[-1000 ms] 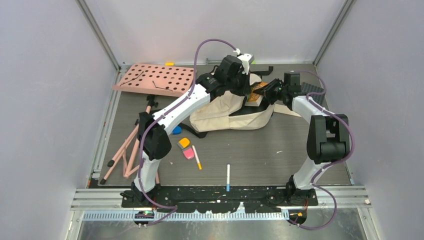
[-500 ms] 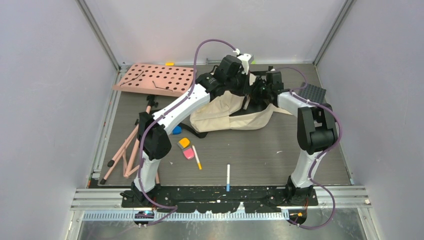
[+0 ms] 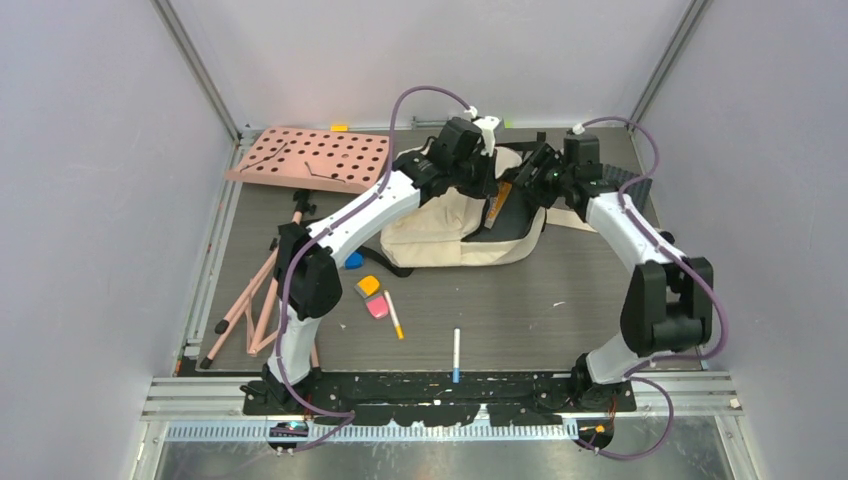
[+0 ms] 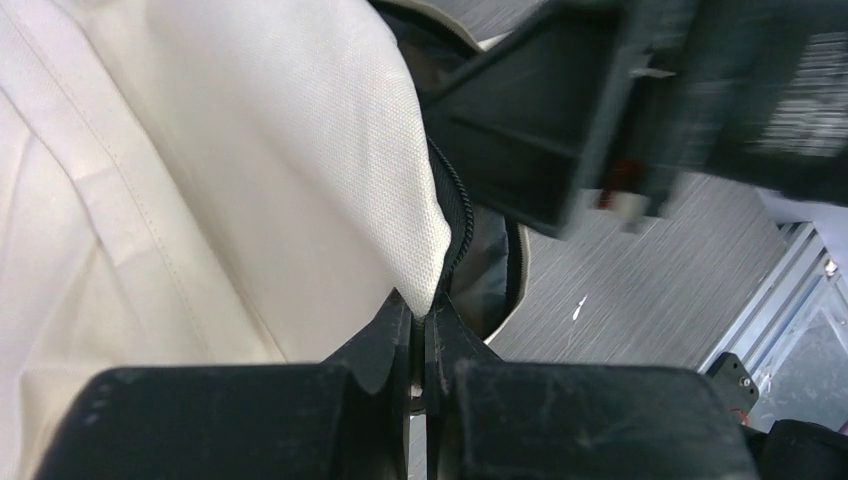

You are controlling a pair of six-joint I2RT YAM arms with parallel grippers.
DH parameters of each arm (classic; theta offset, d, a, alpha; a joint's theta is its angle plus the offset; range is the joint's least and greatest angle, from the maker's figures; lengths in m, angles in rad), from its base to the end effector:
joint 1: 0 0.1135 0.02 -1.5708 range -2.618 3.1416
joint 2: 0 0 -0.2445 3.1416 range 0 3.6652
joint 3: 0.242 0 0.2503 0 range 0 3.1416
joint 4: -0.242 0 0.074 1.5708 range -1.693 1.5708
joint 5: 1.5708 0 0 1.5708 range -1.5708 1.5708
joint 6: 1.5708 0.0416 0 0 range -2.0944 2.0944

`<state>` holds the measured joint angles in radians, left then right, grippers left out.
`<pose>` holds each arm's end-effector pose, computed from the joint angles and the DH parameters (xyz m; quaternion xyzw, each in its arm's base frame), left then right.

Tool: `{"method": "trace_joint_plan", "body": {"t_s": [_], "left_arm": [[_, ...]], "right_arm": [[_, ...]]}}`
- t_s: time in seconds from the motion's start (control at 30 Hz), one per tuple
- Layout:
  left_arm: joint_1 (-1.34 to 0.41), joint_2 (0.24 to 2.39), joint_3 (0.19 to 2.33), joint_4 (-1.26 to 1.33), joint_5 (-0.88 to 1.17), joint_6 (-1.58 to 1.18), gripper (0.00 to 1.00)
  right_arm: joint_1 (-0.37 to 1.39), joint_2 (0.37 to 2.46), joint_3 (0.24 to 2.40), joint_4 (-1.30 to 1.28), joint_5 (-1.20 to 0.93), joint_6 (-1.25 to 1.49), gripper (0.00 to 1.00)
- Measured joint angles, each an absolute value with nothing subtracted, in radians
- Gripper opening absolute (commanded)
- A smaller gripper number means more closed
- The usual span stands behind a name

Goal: Pack the student bag
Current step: Place the book in the student bag, then zip the student bag at the center of the board.

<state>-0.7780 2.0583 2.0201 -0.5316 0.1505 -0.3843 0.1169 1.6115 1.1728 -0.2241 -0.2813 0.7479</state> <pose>0.3351 -0.3389 0.3181 0.2065 0.8509 -0.3178 0.3637 0.3614 0.0541 0.2388 0.2177 0.8650 0.2964 0.3415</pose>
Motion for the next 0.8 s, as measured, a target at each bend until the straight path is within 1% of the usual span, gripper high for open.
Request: {"method": "trace_joint_plan", "body": {"t_s": [0.23,0.37,0.47,0.57,0.7,0.8], "left_arm": [[-0.776,2.058,1.975,-0.527,0.156,-0.357,0.00],[-0.776,2.058,1.940,-0.529,0.205,-0.332,0.00],[-0.776,2.063,1.935,-0.537,0.254,-0.310,0.00],[-0.776,2.087,1.942,-0.543,0.302,-0.282,0.00],[-0.778,2.162,1.977,-0.580,0.348,-0.252,0.00],[-0.780,2.242,2.024,-0.623,0.382,-0.233,0.00]], "right_arm": [[0.069,1.359,1.135,-0.350,-0.221,0.659,0.67],[-0.007,1.330,1.149,-0.399,-0.207,0.624,0.66],[-0.048,1.415,1.218,-0.447,-0.208,0.592,0.65],[-0.061,1.564,1.330,-0.478,-0.226,0.558,0.64],[-0.061,1.748,1.472,-0.509,-0.283,0.527,0.61],[-0.061,1.848,1.551,-0.513,-0.321,0.519,0.60]]}}
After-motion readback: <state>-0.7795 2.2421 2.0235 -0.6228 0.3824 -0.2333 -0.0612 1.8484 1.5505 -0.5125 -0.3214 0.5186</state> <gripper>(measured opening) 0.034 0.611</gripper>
